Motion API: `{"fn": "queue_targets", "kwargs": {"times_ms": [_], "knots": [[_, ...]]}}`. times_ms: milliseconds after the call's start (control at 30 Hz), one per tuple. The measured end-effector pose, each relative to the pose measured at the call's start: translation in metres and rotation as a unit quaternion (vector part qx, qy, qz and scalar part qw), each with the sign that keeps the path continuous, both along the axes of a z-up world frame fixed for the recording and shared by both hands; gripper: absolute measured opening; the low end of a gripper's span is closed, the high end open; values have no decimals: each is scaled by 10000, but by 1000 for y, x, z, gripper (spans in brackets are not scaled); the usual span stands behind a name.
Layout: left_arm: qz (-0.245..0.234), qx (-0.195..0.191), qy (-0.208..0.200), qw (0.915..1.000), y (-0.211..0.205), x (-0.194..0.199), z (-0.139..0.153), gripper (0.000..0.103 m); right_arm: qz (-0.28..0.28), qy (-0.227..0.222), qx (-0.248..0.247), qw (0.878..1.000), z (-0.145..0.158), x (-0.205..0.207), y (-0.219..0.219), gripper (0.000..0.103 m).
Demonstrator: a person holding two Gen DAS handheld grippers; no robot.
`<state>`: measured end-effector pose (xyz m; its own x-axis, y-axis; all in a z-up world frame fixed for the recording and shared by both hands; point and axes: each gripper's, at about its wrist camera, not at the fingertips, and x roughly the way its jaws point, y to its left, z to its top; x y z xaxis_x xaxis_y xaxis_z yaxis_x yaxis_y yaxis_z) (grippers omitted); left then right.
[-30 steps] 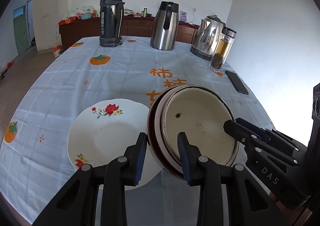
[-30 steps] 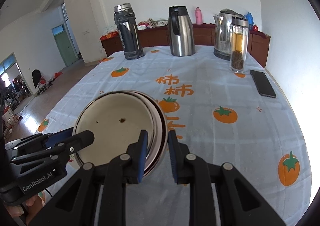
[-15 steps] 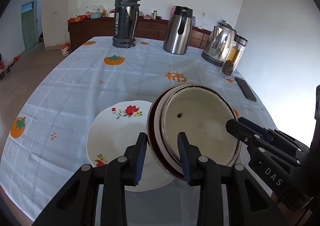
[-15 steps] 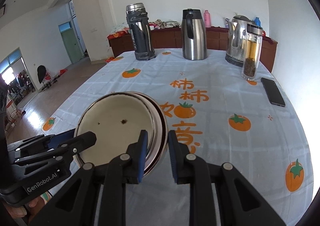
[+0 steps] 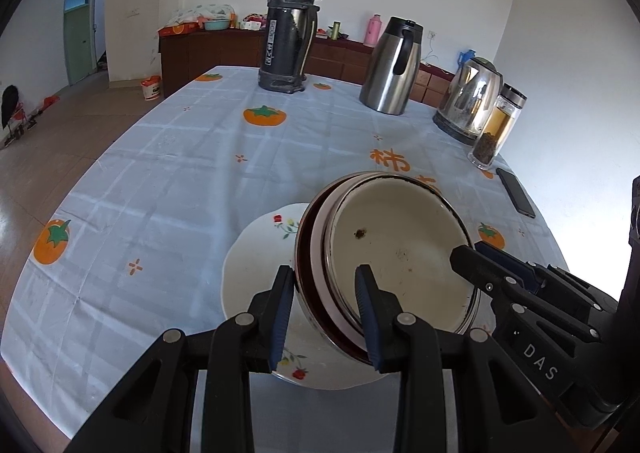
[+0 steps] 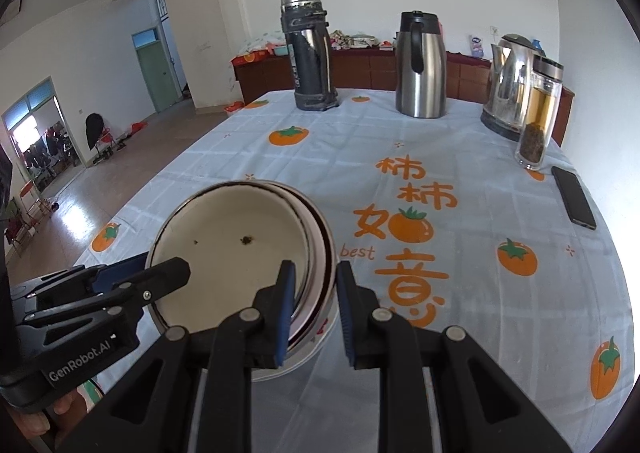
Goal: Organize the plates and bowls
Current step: 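Lower the nested bowl stack onto the red-flower plates with both grippers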
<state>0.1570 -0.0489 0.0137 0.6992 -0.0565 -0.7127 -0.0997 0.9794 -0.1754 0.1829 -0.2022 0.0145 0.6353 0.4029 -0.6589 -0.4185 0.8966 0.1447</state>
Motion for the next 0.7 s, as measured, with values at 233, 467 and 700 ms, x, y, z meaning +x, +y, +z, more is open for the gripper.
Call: {"fn": "queue_targets", "kwargs": {"times_ms": [233, 467, 700], "knots": [[92, -15, 27, 10000, 11, 3, -4, 34, 65, 46, -43, 10000, -5, 3, 12, 21], [133, -68, 103, 9998, 19, 5, -10, 34, 110, 76, -150, 9998, -7, 6, 22, 21], [150, -104, 164, 9997, 23, 9, -14, 34, 133, 122, -226, 9996, -11, 10, 27, 21]]}}
